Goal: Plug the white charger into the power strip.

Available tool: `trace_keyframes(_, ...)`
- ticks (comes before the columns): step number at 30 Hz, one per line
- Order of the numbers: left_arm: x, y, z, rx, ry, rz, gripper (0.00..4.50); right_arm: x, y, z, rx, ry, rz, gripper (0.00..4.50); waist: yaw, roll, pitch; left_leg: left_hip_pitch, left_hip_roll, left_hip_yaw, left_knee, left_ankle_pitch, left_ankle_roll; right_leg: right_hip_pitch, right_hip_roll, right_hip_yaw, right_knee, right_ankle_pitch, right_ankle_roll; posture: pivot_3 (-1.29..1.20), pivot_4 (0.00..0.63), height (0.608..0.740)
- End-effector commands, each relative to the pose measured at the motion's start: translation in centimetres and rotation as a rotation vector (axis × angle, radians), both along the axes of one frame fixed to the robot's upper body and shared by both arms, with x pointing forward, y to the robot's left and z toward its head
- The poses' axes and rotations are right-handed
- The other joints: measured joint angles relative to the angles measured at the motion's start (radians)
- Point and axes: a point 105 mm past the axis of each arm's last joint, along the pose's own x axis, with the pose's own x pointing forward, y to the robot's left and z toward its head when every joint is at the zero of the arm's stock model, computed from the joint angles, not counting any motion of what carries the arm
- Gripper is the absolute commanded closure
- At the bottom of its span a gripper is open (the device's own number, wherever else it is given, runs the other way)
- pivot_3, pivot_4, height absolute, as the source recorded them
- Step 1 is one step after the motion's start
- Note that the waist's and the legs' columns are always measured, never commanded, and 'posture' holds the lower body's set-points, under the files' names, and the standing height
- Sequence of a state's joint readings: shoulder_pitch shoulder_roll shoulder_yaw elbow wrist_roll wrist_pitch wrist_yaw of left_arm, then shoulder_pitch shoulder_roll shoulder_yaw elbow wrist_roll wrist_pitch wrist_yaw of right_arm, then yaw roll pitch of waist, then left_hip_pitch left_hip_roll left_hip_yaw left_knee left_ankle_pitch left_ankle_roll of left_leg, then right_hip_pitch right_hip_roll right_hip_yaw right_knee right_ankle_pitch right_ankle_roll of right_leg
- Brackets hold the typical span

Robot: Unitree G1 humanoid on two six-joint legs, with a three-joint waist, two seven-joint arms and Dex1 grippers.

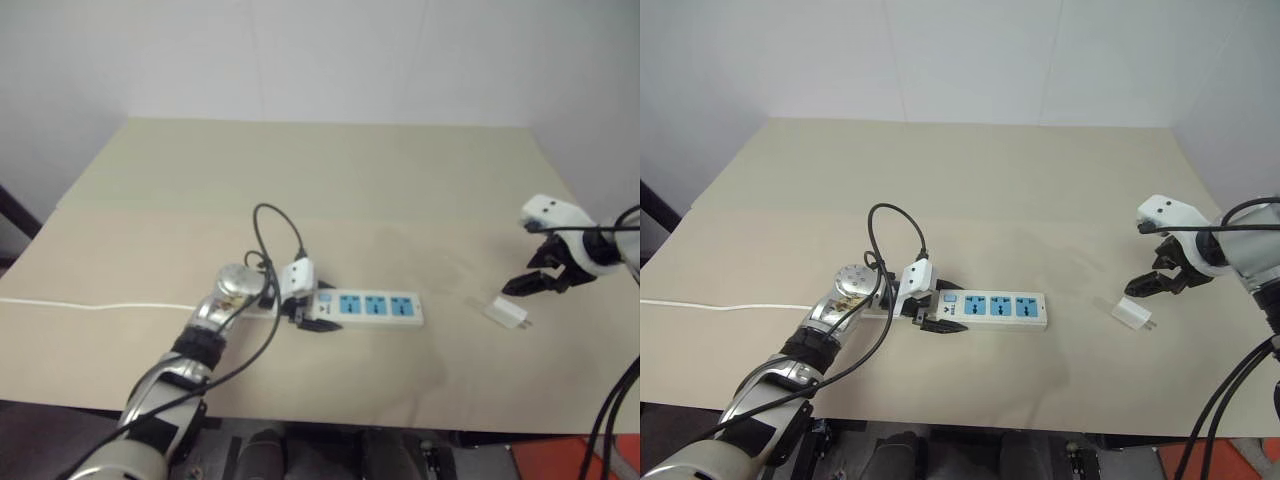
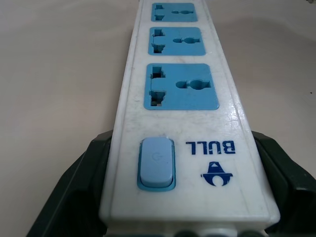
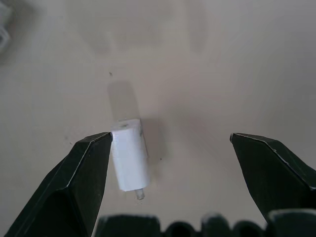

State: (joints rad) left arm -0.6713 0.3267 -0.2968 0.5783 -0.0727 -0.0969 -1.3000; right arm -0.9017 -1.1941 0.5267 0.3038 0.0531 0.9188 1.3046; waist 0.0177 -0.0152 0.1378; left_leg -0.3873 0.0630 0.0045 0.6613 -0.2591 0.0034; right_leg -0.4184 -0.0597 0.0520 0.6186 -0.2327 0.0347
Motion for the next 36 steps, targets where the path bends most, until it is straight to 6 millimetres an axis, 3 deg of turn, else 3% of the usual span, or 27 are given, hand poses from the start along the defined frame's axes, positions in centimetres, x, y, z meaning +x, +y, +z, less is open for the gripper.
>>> trace_keyframes(1, -0.3, -0.5, -0.4, 0.019, -0.009, -0.018, 1.18, 0.2, -0.1, 0.2, -0.035, 0.008, 0.029, 0.0, 0.0, 0.0, 0.0, 0.0, 0.0, 0.0, 0.0, 0.0, 0.0, -0.001, 0.0, 0.0, 0.001, 0.0, 0.0, 0.0, 0.15, 0.74)
trace_keyframes(20, -0.5, 0.1, -0.5, 0.025, -0.008, 0.008, 1.18, 0.0, 1.9, -4.1, -0.017, 0.107, 0.08, 0.0, -0.005, 0.001, 0.0, 0.003, -0.002, 0.0, 0.001, 0.0, 0.0, -0.001, 0.0, 0.003, 0.008, 0.0, 0.0, 0.0, 0.15, 0.74)
trace_keyframes(30, -0.4, 0.5, -0.5, 0.028, -0.007, 0.024, 1.18, 0.3, 2.7, -5.0, -0.008, 0.114, 0.083, 0.0, -0.008, 0.001, 0.0, 0.003, -0.002, 0.0, 0.001, 0.0, 0.0, -0.001, 0.0, 0.003, 0.009, 0.0, 0.0, 0.0, 0.15, 0.74)
trace_keyframes(33, -0.4, 0.5, -0.5, 0.027, -0.005, 0.029, 1.18, 0.2, 2.9, -5.3, -0.006, 0.122, 0.082, 0.54, -0.008, 0.001, 0.0, 0.004, -0.002, 0.0, 0.001, 0.0, 0.0, -0.001, 0.0, 0.003, 0.01, 0.0, 0.0, 0.0, 0.15, 0.74)
trace_keyframes(36, -0.5, 0.6, -0.6, 0.028, -0.002, 0.033, 1.18, 0.0, 3.0, -5.4, -0.007, 0.127, 0.084, 1.47, -0.008, 0.001, 0.0, 0.004, -0.002, 0.0, 0.001, 0.0, 0.0, -0.001, 0.0, 0.003, 0.01, 0.0, 0.0, 0.0, 0.15, 0.74)
